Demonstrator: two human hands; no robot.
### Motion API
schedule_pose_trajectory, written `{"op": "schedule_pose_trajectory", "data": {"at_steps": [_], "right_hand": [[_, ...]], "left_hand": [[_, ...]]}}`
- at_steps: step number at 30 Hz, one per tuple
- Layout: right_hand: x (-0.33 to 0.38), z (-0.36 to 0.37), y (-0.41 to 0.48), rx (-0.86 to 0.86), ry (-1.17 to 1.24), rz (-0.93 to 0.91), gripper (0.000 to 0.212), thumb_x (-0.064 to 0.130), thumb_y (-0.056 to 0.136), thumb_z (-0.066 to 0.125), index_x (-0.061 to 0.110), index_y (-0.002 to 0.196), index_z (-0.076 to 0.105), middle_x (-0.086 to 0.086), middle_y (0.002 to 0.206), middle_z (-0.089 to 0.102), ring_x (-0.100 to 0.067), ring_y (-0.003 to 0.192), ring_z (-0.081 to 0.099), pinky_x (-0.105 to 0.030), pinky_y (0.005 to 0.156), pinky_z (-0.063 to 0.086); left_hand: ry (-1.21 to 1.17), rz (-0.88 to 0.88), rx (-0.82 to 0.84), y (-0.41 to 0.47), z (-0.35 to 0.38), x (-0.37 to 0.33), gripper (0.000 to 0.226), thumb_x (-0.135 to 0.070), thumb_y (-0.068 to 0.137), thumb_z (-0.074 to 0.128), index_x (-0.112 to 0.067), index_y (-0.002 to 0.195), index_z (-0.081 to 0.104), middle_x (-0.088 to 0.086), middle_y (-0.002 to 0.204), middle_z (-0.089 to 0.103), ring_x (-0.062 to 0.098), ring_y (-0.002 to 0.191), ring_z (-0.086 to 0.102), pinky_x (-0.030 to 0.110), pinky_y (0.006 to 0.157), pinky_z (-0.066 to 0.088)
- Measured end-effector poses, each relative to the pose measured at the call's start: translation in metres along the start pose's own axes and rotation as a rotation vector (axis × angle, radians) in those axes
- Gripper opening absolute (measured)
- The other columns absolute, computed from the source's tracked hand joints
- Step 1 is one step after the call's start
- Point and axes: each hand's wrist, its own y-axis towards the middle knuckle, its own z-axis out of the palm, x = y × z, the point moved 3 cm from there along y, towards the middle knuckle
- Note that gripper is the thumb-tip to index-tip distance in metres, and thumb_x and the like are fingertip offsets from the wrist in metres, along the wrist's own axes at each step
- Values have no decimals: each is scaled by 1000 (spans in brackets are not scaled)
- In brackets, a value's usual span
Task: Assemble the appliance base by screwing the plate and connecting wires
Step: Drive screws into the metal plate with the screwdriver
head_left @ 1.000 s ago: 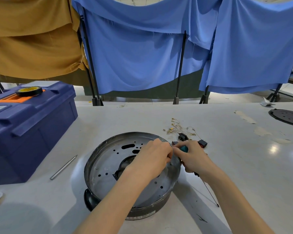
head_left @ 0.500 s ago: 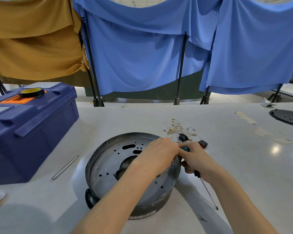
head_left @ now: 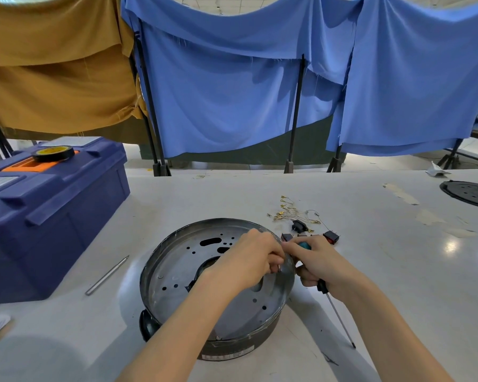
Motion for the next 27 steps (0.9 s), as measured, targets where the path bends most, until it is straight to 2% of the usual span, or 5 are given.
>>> {"op": "schedule_pose_trajectory", "data": {"at_steps": [11,16,19,22,27], "right_hand": [[-2,-1,2,9,-11,12,29,20,98,56,-5,84,63,-10,57,49,-14,37,25,-19,38,23],[-3,-1,2,10,-11,15,31,21,99,56,-7,87,61,-10,57,49,-14,37,25,-20,39,23],[-3,-1,2,9,-6,12,31,21,99,56,-9,92,60,-4,50,46,-13,36,25,-19,38,24],[-3,-1,3,8,5,10,31,20,99,56,-9,90,60,-4,50,45,-13,36,25,-19,38,24],[-4,0,3,5,13,2,25,21,99,57,2,84,62,-3,50,42,-13,36,25,-19,38,24]], "left_hand": [[-174,-66,-54,8,-1,1,7,-13,86,72,-11,89,78,11,77,74,21,67,71,36,74,60],[-143,-96,-62,12,-4,0,2,-11,81,77,-10,79,77,10,67,71,20,61,71,34,68,61],[-240,-135,-58,10,-5,5,7,-8,80,76,-7,73,75,10,63,70,15,53,68,25,61,59],[-349,-153,-26,7,-4,8,8,-2,78,77,-2,71,74,13,62,70,16,50,66,27,61,59],[-482,-214,-10,3,-6,12,21,3,77,75,-9,60,70,2,51,66,11,46,63,16,51,49]]}}
